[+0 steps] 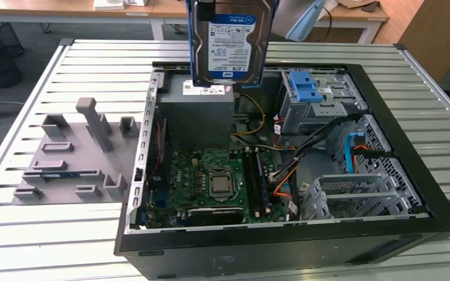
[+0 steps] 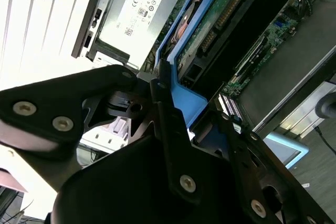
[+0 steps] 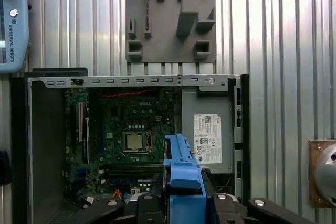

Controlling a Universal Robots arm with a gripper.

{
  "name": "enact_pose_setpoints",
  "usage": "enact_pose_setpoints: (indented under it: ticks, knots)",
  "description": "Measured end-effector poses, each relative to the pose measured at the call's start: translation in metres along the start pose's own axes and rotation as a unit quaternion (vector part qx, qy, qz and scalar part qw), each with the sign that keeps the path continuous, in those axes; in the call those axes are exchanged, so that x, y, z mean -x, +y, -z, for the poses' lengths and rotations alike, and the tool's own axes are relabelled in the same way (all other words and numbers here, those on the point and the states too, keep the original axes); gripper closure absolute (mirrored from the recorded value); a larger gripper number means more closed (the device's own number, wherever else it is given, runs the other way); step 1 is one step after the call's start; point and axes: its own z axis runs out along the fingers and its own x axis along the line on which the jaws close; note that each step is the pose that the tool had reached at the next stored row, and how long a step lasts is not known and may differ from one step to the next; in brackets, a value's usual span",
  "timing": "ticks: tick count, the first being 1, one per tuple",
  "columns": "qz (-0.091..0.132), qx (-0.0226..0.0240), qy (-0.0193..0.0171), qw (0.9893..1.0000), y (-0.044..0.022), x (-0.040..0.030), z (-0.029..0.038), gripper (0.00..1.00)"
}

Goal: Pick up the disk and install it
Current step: 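Insert the disk into the insertion slot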

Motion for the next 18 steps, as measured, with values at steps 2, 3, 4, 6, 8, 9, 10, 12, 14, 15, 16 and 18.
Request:
enact_pose_setpoints:
  ticks: [2, 3, 4, 6, 8, 9, 10, 12, 14, 15, 16, 18]
  knots:
    - [0.0, 0.0, 0.0, 1.0, -0.0001, -0.004, -0.0002, 0.63]
    - [0.0, 0.0, -0.0001, 1.0, -0.0002, -0.0063, -0.0003, 0.63]
    - [0.0, -0.0001, 0.0, 1.0, -0.0003, -0.0091, -0.0004, 0.63]
    - [0.0, 0.0, 0.0, 1.0, -0.0005, -0.0149, -0.0005, 0.63]
    - [0.0, 0.0, 0.0, 1.0, -0.0007, -0.0206, -0.0005, 0.63]
    - [0.0, -0.0001, 0.0, 1.0, -0.0008, -0.0237, -0.0006, 0.63]
    - [0.0, 0.0, 0.0, 1.0, -0.0009, -0.0265, -0.0006, 0.63]
    - [0.0, 0.0, 0.0002, 1.0, -0.0011, -0.0316, -0.0007, 0.63]
    - [0.0, 0.0, 0.0004, 1.0, -0.0013, -0.0366, -0.0008, 0.63]
    - [0.0, -0.0001, 0.0005, 1.0, -0.0013, -0.0387, -0.0009, 0.63]
    - [0.0, 0.0, 0.0006, 1.0, -0.0014, -0.0406, -0.0009, 0.63]
    - [0.0, 0.0, 0.0009, 1.0, -0.0016, -0.0431, -0.0011, 0.63]
